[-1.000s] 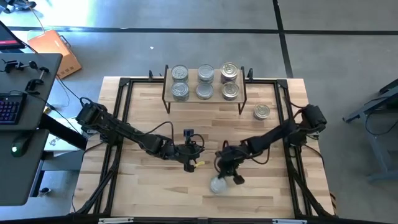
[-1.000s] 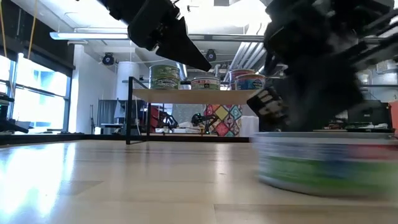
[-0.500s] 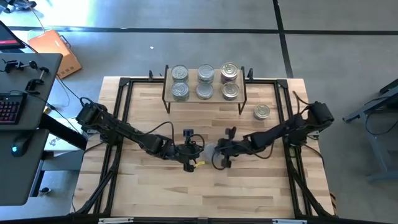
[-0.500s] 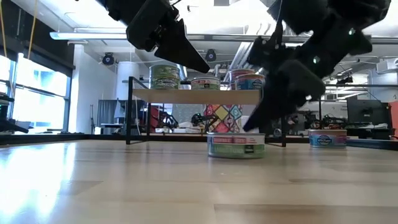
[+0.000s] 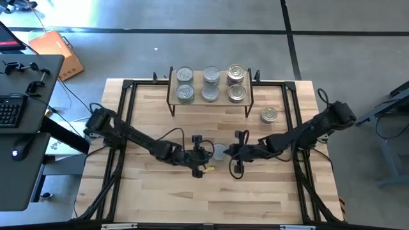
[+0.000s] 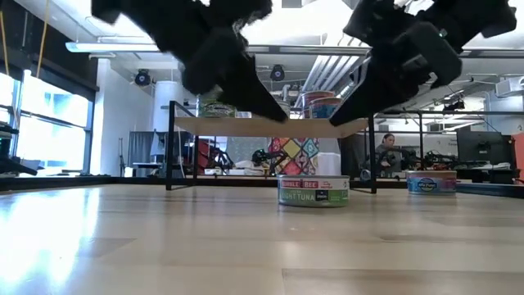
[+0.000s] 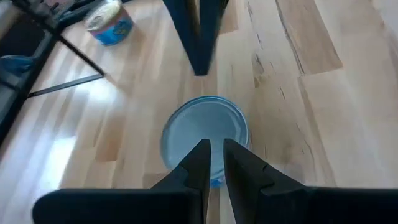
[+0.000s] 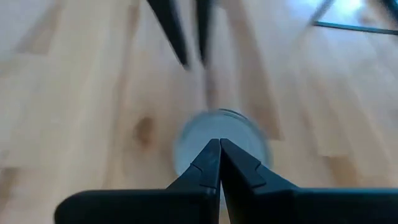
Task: Stack canned seafood by type on shelf
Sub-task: Stack the light green tuna can on top of the bottom light green tuna can on the shelf
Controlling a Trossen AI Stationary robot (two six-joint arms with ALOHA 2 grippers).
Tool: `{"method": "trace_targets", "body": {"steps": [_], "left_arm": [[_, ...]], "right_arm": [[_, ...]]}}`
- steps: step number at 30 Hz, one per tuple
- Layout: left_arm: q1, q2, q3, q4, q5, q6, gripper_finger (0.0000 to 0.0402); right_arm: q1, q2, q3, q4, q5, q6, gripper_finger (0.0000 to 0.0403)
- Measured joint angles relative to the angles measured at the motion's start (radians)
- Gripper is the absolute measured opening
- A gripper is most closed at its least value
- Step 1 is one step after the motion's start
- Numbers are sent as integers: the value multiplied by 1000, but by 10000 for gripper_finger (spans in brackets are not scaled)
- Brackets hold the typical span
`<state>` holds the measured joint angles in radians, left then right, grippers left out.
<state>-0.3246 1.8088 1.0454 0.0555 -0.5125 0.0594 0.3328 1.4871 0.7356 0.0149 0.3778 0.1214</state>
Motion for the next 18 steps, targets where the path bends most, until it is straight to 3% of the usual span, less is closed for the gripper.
{"method": "trace_targets", "body": {"steps": [5, 9, 13, 18], "left_arm": [[23, 126, 0, 198, 102, 115, 35], [33, 192, 0, 316, 180, 194, 49], [37, 209, 0, 331, 220, 262, 90], [42, 210, 0, 316, 162, 293, 157]], "right_arm": [[-14, 50, 0, 43, -137, -15, 17], [-22, 43, 0, -29, -135, -14, 71], [-9, 28, 2, -103, -136, -3, 124], [24, 29, 2, -141, -142, 60, 145]]}}
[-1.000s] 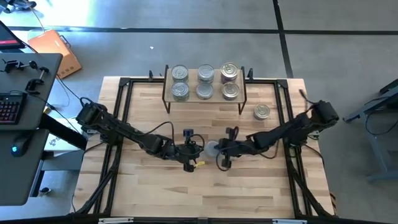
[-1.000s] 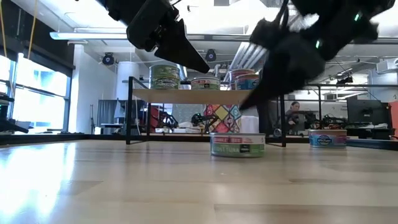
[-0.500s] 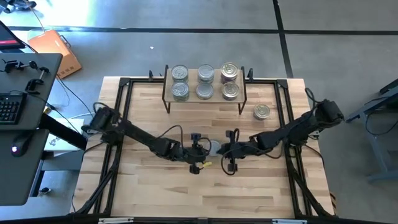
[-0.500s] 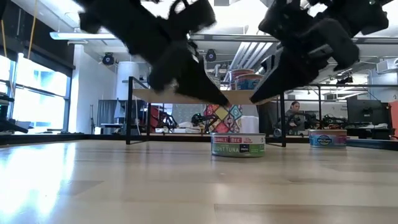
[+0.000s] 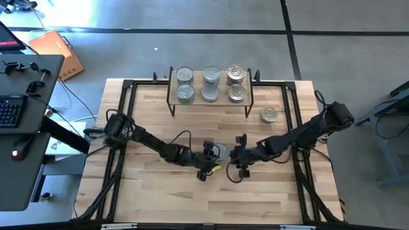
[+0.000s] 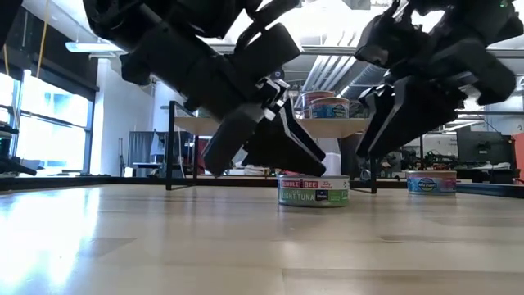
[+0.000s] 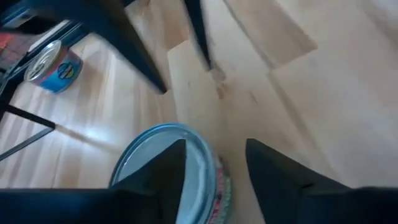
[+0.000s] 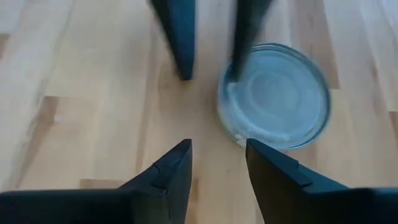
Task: Stack canned seafood by type on shelf
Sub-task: Stack the light green tuna can on top of the bottom light green tuna can on the shelf
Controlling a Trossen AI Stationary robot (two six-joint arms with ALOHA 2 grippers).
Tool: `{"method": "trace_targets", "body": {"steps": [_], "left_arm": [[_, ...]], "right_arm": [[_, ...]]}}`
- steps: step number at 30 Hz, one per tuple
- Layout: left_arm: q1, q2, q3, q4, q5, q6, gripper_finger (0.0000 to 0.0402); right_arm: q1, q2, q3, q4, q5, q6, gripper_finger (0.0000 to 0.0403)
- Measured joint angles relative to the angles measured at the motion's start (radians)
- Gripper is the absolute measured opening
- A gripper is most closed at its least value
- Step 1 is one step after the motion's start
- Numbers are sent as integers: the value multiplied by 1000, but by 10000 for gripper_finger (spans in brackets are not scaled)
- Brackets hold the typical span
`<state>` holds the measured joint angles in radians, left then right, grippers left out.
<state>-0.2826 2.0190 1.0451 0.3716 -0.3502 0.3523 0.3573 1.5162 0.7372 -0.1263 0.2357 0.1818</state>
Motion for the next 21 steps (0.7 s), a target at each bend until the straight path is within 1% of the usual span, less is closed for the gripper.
{"method": "trace_targets", "body": {"steps": [3, 5, 7, 10, 15, 21], "left_arm": [[13, 0, 0, -20, -3, 11, 189], [25, 0, 0, -41, -2, 8, 202], [36, 0, 0, -62, -2, 1, 207], [49, 0, 0, -86, 16, 10, 205], [67, 0, 0, -106, 84, 26, 175], [85, -2, 3, -141, 108, 30, 104]], "right_arm": [[34, 0, 0, 2, -1, 25, 146], [57, 0, 0, 3, 0, 33, 146], [76, 0, 0, 3, 16, 45, 146], [101, 0, 0, 5, 58, 46, 146], [117, 0, 0, 19, 89, 46, 146], [117, 0, 0, 19, 91, 54, 146]]}}
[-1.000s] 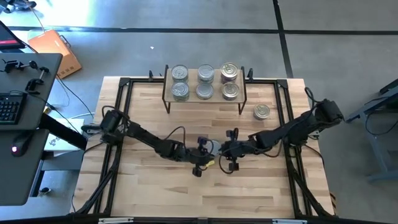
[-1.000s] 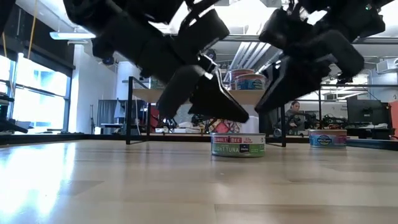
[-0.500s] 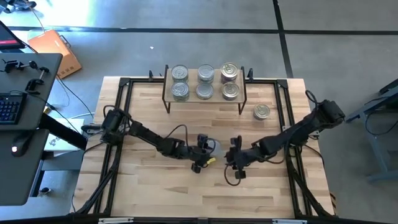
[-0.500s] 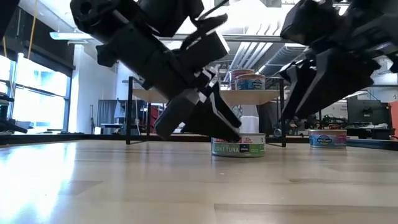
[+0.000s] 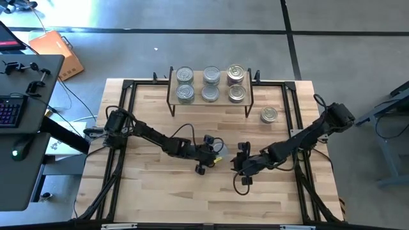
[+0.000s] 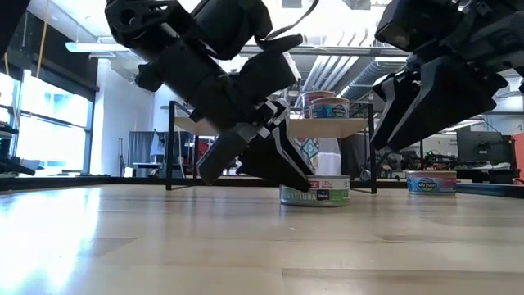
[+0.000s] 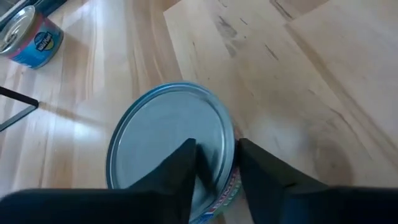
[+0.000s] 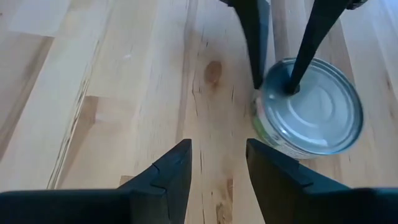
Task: Stack canned seafood by type on shelf
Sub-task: Stack the light green tuna can on top of the bottom light green tuna can on the shelf
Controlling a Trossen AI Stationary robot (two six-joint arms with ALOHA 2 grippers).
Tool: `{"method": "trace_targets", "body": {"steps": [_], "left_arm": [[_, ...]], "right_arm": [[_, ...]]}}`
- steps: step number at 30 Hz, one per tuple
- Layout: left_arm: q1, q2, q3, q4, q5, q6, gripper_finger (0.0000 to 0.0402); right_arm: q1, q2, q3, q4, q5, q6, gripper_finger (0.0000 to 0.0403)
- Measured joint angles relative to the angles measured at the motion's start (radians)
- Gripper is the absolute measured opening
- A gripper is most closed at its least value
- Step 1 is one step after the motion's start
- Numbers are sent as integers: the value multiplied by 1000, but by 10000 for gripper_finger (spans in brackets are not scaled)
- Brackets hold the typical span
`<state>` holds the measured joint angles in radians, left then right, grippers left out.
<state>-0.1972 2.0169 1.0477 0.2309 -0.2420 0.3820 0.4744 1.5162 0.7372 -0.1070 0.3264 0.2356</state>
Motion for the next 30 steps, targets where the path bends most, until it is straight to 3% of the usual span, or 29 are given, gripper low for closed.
{"method": "trace_targets", "body": {"steps": [9, 16, 30], "left_arm": [[-32, 28, 1, 17, -50, 67, 6], [-107, -7, -4, -11, -176, 74, 1], [-183, -116, -6, -71, -295, 94, 0]], "right_arm": [[0, 0, 0, -1, 0, 3, 146], [0, 0, 0, -8, 0, 3, 146], [0, 0, 0, -8, 1, 11, 146]]}}
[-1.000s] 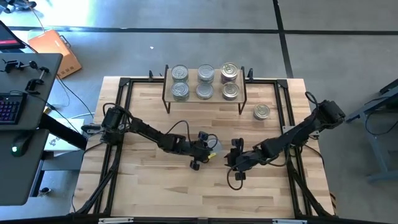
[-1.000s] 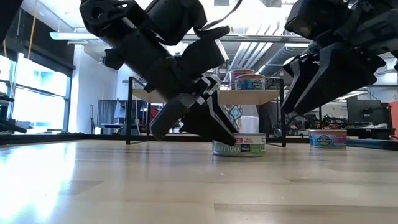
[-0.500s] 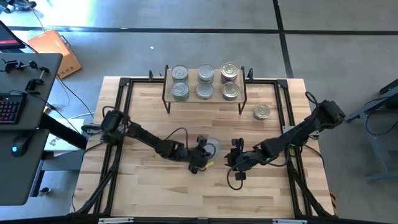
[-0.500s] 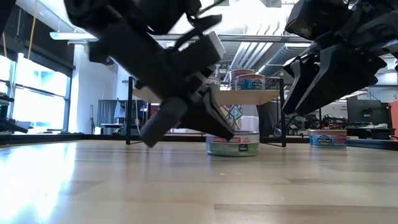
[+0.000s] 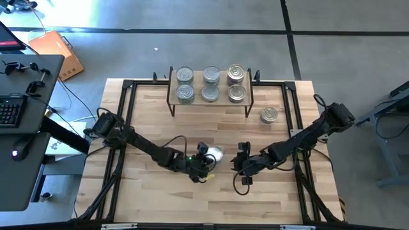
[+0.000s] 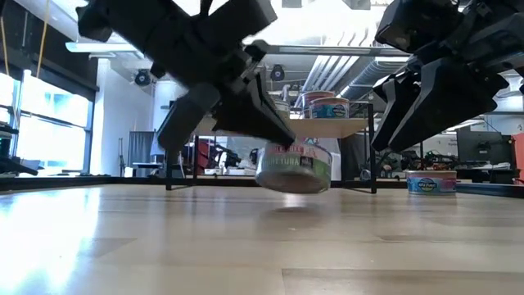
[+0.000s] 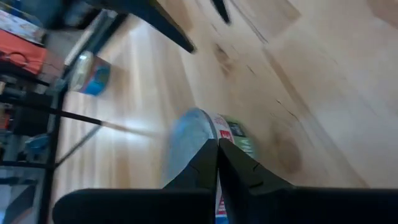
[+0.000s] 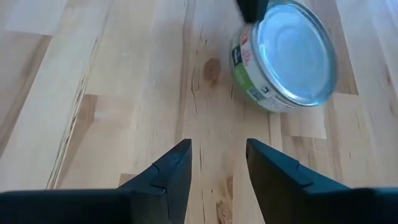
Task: Stack canned seafood by type on shelf
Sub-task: Stack the light green tuna can on top of the bottom light green tuna can on the shelf
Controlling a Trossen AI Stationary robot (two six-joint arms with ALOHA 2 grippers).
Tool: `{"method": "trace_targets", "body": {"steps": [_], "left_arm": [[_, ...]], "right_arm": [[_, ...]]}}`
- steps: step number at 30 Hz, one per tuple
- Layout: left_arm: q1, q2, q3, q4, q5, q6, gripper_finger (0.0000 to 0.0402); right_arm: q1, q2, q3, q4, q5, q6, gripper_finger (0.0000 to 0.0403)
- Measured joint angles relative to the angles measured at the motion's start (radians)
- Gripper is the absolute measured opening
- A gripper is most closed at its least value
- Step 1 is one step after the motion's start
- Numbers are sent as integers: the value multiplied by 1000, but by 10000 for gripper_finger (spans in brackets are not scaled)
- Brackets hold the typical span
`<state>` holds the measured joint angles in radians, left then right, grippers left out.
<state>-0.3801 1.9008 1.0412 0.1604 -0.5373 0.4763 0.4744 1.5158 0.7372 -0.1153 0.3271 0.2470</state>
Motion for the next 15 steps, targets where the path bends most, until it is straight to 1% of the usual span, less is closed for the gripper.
{"method": "trace_targets", "body": {"steps": [7, 10, 12, 15], "left_arm": [[-2, -17, 2, 18, -69, 53, 1], [-2, -17, 2, 23, -77, 55, 1], [-1, -17, 3, 21, -46, 14, 1], [7, -17, 3, 24, 56, -45, 0]], "right_arm": [[0, 0, 0, -2, 0, 7, 146], [0, 0, 0, -10, 0, 7, 146], [0, 0, 0, -9, 0, 7, 146], [0, 0, 0, -9, 0, 7, 146]]}}
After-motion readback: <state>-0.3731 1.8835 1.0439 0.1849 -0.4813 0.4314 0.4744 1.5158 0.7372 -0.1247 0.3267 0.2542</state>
